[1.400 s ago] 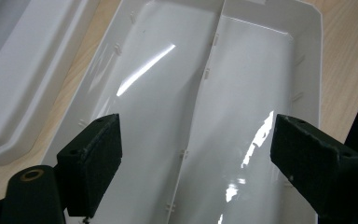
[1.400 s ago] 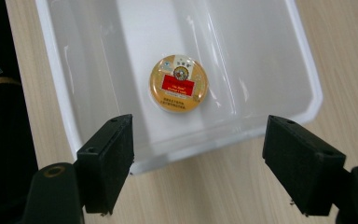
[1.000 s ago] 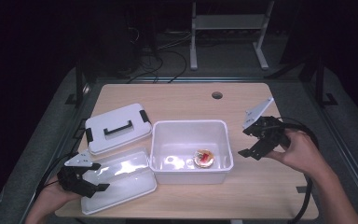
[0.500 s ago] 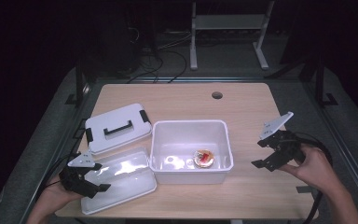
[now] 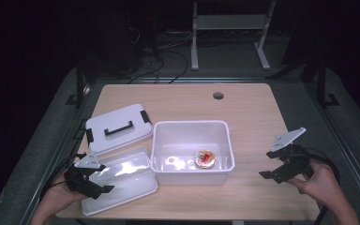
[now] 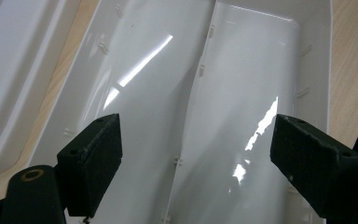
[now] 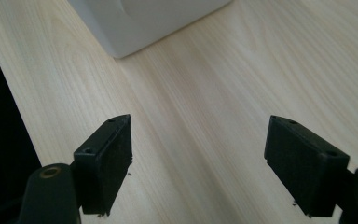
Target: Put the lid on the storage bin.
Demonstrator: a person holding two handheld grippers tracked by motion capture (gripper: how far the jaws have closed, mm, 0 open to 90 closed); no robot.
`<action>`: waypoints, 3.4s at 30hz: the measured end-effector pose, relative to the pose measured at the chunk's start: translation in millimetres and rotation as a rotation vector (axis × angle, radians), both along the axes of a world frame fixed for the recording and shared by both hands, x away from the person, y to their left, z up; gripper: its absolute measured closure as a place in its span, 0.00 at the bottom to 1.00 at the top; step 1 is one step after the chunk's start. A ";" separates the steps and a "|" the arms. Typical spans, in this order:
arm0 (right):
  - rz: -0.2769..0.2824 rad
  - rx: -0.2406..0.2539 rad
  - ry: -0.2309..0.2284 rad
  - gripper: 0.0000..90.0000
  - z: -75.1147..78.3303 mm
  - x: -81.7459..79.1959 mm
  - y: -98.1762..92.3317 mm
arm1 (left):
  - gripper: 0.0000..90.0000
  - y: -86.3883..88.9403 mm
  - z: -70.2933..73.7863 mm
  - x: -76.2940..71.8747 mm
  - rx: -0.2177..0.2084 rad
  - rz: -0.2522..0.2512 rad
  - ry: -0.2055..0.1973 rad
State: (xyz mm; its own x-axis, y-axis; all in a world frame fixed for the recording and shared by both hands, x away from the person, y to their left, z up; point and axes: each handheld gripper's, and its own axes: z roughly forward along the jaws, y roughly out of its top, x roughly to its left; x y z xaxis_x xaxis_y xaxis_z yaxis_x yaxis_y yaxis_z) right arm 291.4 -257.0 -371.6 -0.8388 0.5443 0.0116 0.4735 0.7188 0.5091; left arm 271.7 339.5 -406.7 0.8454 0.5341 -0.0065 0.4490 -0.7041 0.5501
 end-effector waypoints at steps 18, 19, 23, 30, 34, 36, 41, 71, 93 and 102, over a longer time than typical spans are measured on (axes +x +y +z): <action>-0.045 0.032 0.012 0.25 -31.8 -17.8 -11.1 | 0.29 -18.3 -0.6 14.1 0.101 -0.076 0.012; -0.045 0.034 0.012 0.25 -33.1 -18.6 -11.3 | 0.29 -19.2 0.0 15.9 0.106 -0.082 0.019; -0.049 0.041 0.009 0.25 -39.1 -21.7 -12.2 | 0.37 -24.7 -1.9 22.2 0.134 -0.108 0.039; -0.065 0.033 0.006 0.24 -44.9 -26.5 -13.2 | 0.55 -30.1 -10.5 28.3 0.161 -0.146 0.086; -0.070 0.028 0.009 0.24 -48.4 -29.1 -11.5 | 0.63 -32.1 -13.8 31.0 0.181 -0.161 0.103; -0.070 0.027 0.006 0.24 -49.2 -29.4 -11.1 | 0.67 -32.8 -14.0 31.5 0.187 -0.161 0.107; -0.069 0.024 0.003 0.24 -50.8 -30.5 -9.3 | 0.77 -35.8 -16.1 34.2 0.206 -0.167 0.110; -0.081 0.018 0.003 0.22 -56.1 -29.8 -7.9 | 0.99 -25.9 -7.5 35.6 0.212 -0.187 0.160; -0.087 0.008 0.003 0.22 -57.6 -29.1 -5.1 | 0.99 10.9 60.9 12.6 0.190 -0.169 0.083; -0.081 0.006 0.004 0.22 -58.5 -28.2 -4.3 | 0.99 6.9 92.9 14.4 0.183 -0.190 0.048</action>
State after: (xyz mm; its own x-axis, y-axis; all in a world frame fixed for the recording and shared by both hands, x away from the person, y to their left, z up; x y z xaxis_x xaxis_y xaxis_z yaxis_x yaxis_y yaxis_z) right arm 263.2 -261.3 -430.1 -0.7919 0.6104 0.0183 0.5321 0.6751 0.5110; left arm 286.1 346.4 -313.8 0.9316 0.3619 0.0328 0.3219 -0.8638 0.3876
